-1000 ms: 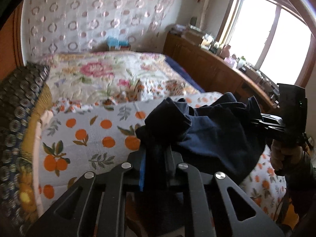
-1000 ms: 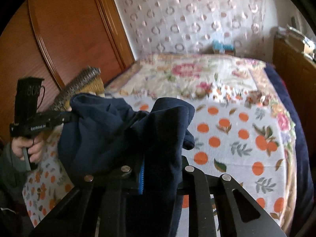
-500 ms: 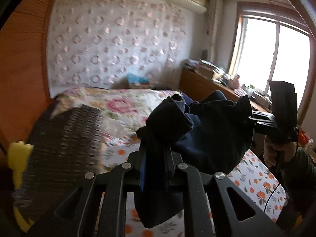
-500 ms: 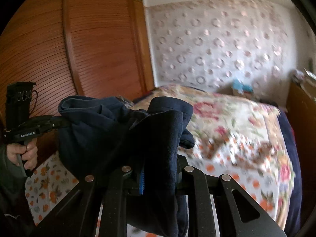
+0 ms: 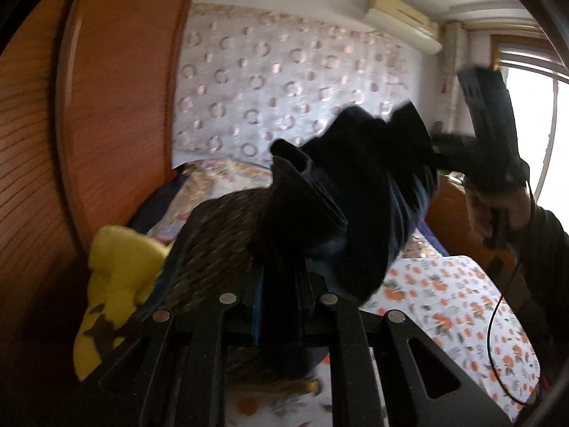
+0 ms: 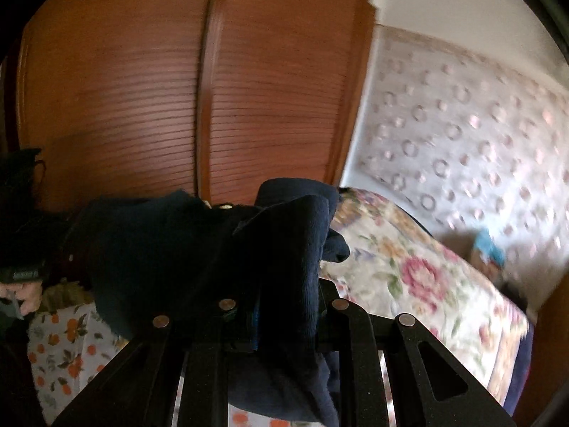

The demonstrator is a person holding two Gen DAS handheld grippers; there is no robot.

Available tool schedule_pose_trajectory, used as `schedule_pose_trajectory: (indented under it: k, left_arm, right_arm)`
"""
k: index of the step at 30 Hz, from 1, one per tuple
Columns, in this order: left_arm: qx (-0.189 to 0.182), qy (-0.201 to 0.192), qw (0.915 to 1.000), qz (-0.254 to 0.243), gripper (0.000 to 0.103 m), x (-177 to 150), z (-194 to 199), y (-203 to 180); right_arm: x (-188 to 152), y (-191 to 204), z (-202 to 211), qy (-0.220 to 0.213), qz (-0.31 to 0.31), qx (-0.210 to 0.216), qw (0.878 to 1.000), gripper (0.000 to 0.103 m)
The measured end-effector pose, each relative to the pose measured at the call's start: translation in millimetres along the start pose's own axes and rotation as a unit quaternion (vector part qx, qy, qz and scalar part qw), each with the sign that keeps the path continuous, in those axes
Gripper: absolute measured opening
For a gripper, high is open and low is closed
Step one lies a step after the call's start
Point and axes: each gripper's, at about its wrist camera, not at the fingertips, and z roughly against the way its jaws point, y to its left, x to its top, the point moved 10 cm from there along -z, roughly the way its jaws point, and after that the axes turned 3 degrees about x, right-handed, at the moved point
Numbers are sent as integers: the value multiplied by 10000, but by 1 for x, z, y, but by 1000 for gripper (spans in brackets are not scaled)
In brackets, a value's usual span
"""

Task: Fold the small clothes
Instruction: 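Carry the shirt bundle with the left tool toward the pillow stack by the wardrobe, then lower the shirt onto the pillow stack and open the left tool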

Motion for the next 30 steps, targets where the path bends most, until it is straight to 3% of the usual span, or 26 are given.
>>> schedule_pose_trajectory:
  k: [6, 10, 16, 20, 22, 24, 26, 30]
  left_arm:
    - [208, 186, 9990, 340, 15, -26, -8, 27]
    - [357, 378, 9979, 376, 15, -40, -13, 34]
    - [444, 320, 9980, 310, 19, -43, -4, 42]
    - [396, 80, 9988, 285, 45, -32, 8, 39]
    - [384, 7, 9991, 205, 47, -28, 13, 35]
    - [418, -35, 9991, 113, 68, -23, 16, 32]
    - [458, -125, 9989, 14, 78, -20, 21, 29]
    - [503, -186, 9984, -147, 85, -15, 29, 19]
  right_arm:
    - [26, 8, -69, 148, 457, 245, 9985, 19]
    - [30, -3, -103, 323, 360, 273, 9985, 22]
    - [24, -19, -108, 294, -49, -214, 9993, 54]
    - [14, -12, -87, 112, -212, -214, 9995, 58]
    - [6, -4, -92, 176, -379, 2, 9991, 58]
    - [-3, 1, -92, 229, -498, 35, 9985, 58]
    - [-11, 0, -89, 247, -616, 41, 9978, 58]
    - [-28, 1, -67, 214, -952, 30, 9952, 58]
